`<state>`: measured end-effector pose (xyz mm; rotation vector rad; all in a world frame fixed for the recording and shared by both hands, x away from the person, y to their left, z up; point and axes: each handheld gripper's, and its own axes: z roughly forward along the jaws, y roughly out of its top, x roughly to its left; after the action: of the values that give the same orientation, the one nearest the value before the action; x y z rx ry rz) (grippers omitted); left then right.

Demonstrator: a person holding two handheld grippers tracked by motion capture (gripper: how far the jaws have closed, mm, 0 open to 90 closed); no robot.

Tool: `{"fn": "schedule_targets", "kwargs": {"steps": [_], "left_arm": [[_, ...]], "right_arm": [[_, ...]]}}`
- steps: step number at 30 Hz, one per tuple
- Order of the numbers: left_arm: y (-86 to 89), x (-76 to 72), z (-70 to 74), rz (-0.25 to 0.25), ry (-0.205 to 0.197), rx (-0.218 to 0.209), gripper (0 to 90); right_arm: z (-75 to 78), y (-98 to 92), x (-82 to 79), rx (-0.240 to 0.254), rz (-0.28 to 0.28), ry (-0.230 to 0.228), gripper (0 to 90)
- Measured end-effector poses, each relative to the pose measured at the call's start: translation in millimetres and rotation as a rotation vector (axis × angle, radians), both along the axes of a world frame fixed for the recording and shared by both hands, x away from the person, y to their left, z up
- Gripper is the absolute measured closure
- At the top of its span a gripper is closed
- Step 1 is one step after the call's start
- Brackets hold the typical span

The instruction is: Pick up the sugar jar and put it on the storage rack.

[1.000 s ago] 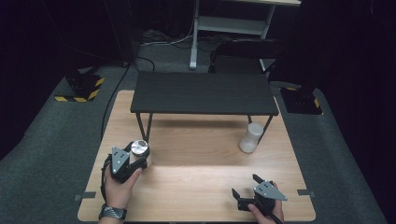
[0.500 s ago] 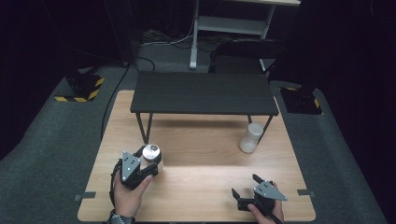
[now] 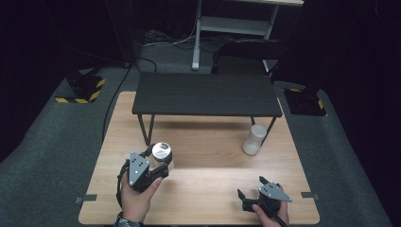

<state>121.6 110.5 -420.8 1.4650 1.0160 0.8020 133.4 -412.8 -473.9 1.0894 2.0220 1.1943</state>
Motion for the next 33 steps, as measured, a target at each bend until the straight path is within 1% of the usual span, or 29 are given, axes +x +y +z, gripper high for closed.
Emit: {"fn": "schedule_targets", "kwargs": {"steps": [5, 8, 10, 12, 13, 14, 15, 17, 18, 20, 23, 26, 28, 30, 31, 33], "left_arm": [[-1.8, 1.5, 8.3, -0.004, -0.011, 0.002, 34.5], [-2.3, 5.3, 17.9, -0.008, -0.021, -0.001, 34.5], [-2.7, 6.3, 20.0, -0.008, -0.023, 0.000, 34.5], [-5.0, 9.9, 29.2, -0.009, -0.035, 0.008, 34.5], [-5.0, 9.9, 29.2, -0.009, -0.035, 0.008, 34.5], [-6.7, 11.7, 34.9, -0.009, -0.043, 0.014, 34.5], [-6.7, 11.7, 34.9, -0.009, -0.043, 0.014, 34.5], [-8.2, 13.3, 39.7, -0.006, -0.048, 0.013, 34.5], [-8.3, 16.0, 44.6, -0.009, -0.051, 0.007, 34.5], [-10.4, 19.1, 51.1, -0.002, -0.051, 0.013, 34.5], [-11.2, 22.2, 55.2, -0.001, -0.052, 0.011, 34.6], [-13.1, 29.2, 65.6, 0.005, -0.053, 0.013, 34.6], [-13.7, 32.6, 69.8, 0.006, -0.055, 0.015, 34.6], [-11.8, 39.4, 76.3, -0.006, -0.051, 0.012, 34.6], [-11.8, 39.4, 76.3, -0.006, -0.051, 0.012, 34.6], [-11.2, 43.4, 80.7, -0.003, -0.048, 0.008, 34.6]], "right_arm": [[0.1, -1.1, 0.3, 0.000, 0.003, 0.001, 0.5], [0.2, 0.3, -0.2, -0.009, 0.006, -0.003, 0.5], [0.1, 0.3, -0.5, -0.009, 0.006, -0.004, 0.5], [-0.1, -0.6, -0.1, -0.005, 0.006, -0.003, 0.5], [-0.1, -0.6, -0.1, -0.005, 0.006, -0.003, 0.5], [-0.1, -1.2, 0.0, 0.001, 0.003, -0.001, 0.5], [-0.1, -1.2, 0.0, 0.001, 0.003, -0.001, 0.5], [-0.1, -1.5, 0.1, 0.002, 0.004, 0.000, 0.5], [-0.1, -1.5, 0.2, 0.002, 0.005, 0.000, 0.5], [-0.1, -1.9, 0.4, 0.004, 0.005, 0.001, 0.5], [-0.3, -3.0, 0.9, 0.011, 0.004, 0.004, 0.5], [-0.6, -4.1, 0.9, 0.017, 0.003, 0.004, 0.5], [-0.5, -4.1, 1.2, 0.014, 0.005, 0.003, 0.5], [-0.2, -4.1, 1.5, 0.014, 0.004, 0.006, 0.5], [-0.2, -4.1, 1.5, 0.014, 0.004, 0.006, 0.5], [-0.5, -4.6, 1.6, 0.017, 0.005, 0.005, 0.5]]}}
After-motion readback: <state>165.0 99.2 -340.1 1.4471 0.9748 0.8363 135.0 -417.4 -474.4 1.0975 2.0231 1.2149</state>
